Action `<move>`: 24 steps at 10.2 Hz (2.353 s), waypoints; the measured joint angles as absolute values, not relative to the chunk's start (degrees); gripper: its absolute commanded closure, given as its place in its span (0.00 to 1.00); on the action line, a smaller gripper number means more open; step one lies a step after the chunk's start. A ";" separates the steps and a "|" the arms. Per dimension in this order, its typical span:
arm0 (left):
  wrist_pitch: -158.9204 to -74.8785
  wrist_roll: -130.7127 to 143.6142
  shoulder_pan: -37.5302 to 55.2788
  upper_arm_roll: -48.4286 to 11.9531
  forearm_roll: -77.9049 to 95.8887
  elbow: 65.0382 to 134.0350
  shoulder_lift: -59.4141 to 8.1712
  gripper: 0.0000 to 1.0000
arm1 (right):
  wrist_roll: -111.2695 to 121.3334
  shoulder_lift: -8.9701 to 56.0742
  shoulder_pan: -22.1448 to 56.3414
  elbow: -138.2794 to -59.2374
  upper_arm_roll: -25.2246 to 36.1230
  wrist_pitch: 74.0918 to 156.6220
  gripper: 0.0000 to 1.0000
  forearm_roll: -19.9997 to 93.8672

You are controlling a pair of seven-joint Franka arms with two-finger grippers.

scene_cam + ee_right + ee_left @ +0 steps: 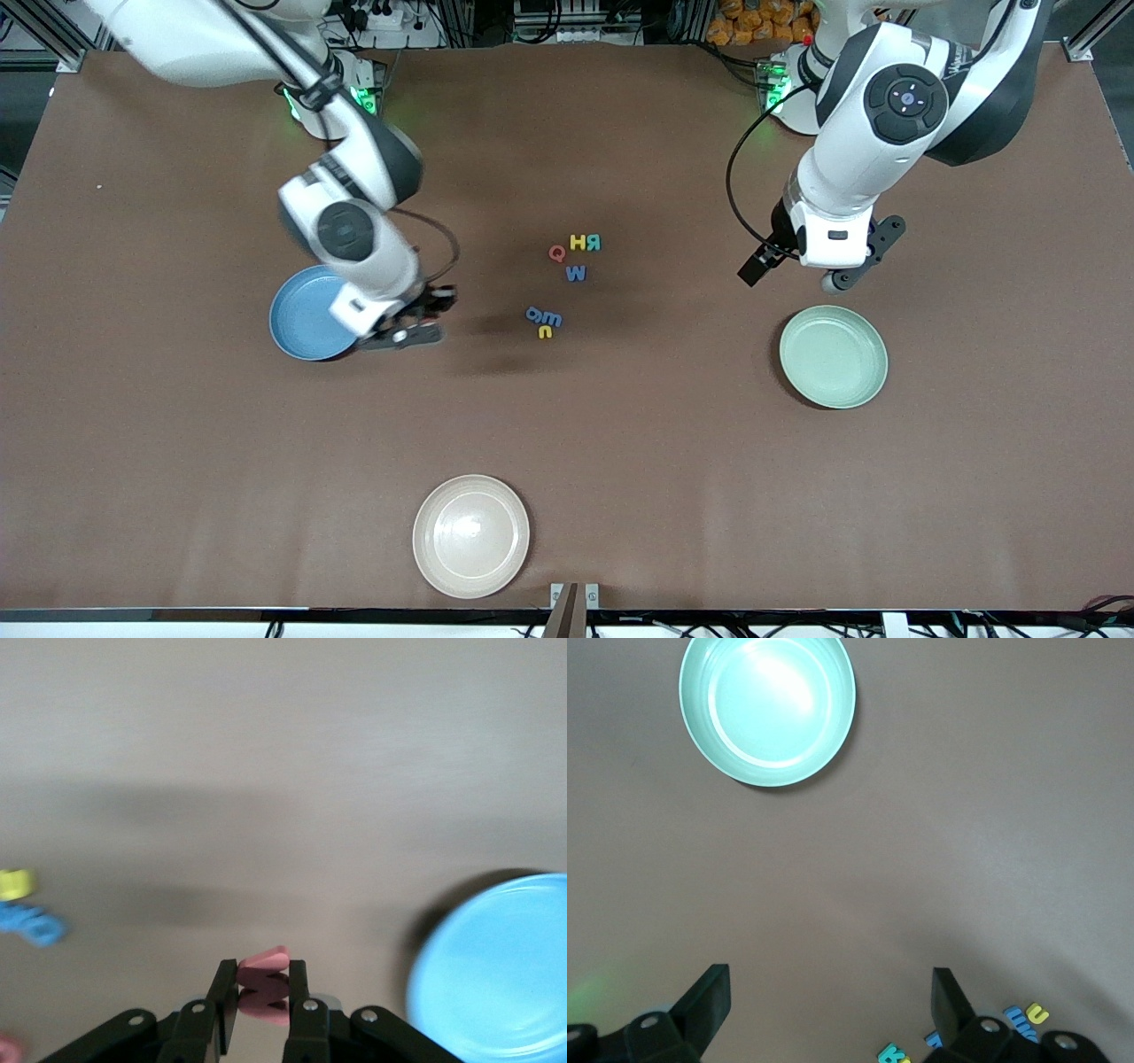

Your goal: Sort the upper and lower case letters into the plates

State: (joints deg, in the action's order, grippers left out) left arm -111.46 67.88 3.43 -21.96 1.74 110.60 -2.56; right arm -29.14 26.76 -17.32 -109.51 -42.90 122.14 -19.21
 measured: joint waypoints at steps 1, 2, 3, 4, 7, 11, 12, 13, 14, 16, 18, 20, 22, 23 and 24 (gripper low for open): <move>-111.51 68.05 3.57 -22.20 1.86 110.26 -3.01 0.00 | -25.30 26.96 -21.17 -110.62 -41.87 122.16 1.00 -19.21; -112.05 68.57 3.92 -22.47 1.91 110.02 -3.47 0.00 | -21.77 27.08 -22.71 -111.70 -39.23 122.27 1.00 -19.22; -112.94 69.00 4.70 -22.58 1.93 109.87 -3.92 0.00 | -18.33 27.15 -22.79 -112.84 -35.57 122.47 1.00 -19.22; -113.75 69.80 5.97 -22.70 1.94 109.83 -4.56 0.00 | -16.04 27.20 -22.83 -113.83 -33.02 122.82 1.00 -19.22; -117.11 73.62 11.31 -23.11 1.94 109.81 -7.87 0.00 | -15.01 27.30 -22.66 -116.93 -30.31 125.88 0.27 -19.22; -122.67 78.33 17.30 -23.00 1.94 109.83 -12.92 0.00 | -15.04 27.36 -22.53 -117.41 -28.44 126.52 0.00 -16.30; -125.01 80.40 18.79 -22.94 1.94 109.84 -14.55 0.00 | -14.99 27.26 -22.36 -116.07 -28.47 124.98 0.00 -14.10; -126.89 81.54 20.25 -22.67 1.87 109.83 -16.21 0.00 | -14.98 27.17 -21.48 -113.31 -28.53 121.64 0.00 -13.06; -128.23 82.30 21.99 -21.79 1.81 109.79 -17.70 0.00 | -15.03 27.08 -19.53 -109.52 -28.58 117.73 0.00 -12.19; -130.94 85.79 27.07 -18.15 1.71 109.73 -20.08 0.00 | -15.70 26.96 -16.38 -104.51 -28.58 114.39 0.00 -8.51; -132.75 91.14 31.77 -14.79 1.66 108.75 -22.27 0.00 | -17.97 27.10 -15.00 -102.86 -28.55 114.13 0.00 -5.43; -132.78 93.52 33.58 -13.38 1.63 107.17 -23.71 0.00 | -22.23 28.09 -12.72 -101.14 -28.55 114.45 0.00 -5.23; -132.78 96.04 33.61 -12.96 1.58 106.70 -24.17 0.00 | -23.28 30.17 -8.60 -97.33 -28.55 115.48 0.00 -5.49; -132.78 98.04 33.61 -12.84 0.96 106.64 -24.38 0.00 | -23.40 31.49 -6.11 -95.36 -28.53 116.34 0.00 -6.44; -132.77 101.27 33.61 -12.79 -1.03 106.64 -24.60 0.00 | -23.58 32.92 -3.84 -94.22 -28.52 118.29 0.00 -8.68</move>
State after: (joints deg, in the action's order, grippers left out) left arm -132.77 101.27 33.61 -12.79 -1.03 106.64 -24.60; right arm -23.58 32.92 -3.84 -94.22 -28.52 118.29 -8.68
